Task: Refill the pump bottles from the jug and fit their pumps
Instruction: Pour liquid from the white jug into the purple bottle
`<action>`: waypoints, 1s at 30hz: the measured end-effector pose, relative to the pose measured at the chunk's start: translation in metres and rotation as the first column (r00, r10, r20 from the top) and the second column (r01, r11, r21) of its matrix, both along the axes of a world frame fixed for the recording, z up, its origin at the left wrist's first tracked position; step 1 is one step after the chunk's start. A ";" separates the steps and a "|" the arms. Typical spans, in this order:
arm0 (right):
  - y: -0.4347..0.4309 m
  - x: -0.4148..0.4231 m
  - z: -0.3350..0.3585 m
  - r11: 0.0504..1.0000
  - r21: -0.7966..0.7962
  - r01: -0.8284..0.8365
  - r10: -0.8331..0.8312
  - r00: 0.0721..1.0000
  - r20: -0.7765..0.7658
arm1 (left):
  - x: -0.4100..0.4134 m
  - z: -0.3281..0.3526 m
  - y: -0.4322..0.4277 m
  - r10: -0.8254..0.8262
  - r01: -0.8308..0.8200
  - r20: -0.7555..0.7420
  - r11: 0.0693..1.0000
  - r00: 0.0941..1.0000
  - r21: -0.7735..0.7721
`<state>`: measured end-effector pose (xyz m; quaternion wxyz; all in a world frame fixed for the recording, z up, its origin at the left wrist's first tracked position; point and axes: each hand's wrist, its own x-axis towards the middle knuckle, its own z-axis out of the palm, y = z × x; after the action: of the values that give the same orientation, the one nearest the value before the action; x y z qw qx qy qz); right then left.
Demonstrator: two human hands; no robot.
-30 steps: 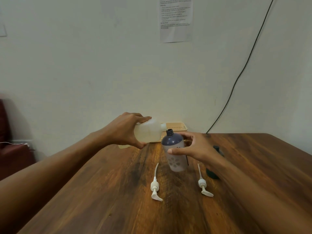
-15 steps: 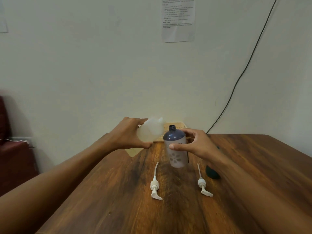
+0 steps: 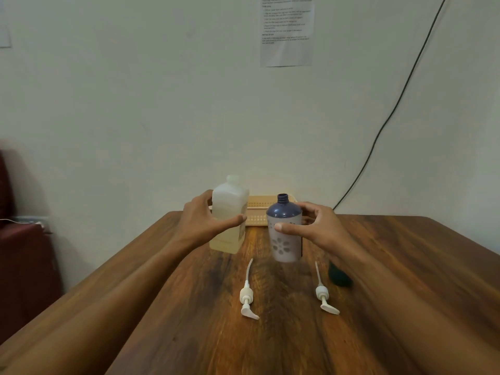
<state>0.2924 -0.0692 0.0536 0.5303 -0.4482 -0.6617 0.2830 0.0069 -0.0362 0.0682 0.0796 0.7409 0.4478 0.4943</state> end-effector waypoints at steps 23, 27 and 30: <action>-0.005 0.001 -0.008 0.999 -0.036 0.006 -0.008 0.999 -0.033 | -0.018 -0.094 0.024 0.091 -0.078 0.039 0.965 0.995 -0.251; -0.005 0.003 -0.010 0.999 -0.033 0.011 -0.012 1.000 -0.018 | -0.022 -0.102 0.026 0.097 -0.075 0.063 0.955 0.993 -0.288; -0.006 0.003 -0.012 0.999 -0.031 0.014 -0.014 1.000 -0.013 | -0.024 -0.106 0.025 0.096 -0.072 0.064 0.951 0.993 -0.301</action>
<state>0.2954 -0.0749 0.0421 0.5295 -0.4592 -0.6507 0.2923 -0.0175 -0.0108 -0.0375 0.1869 0.6807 0.5449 0.4525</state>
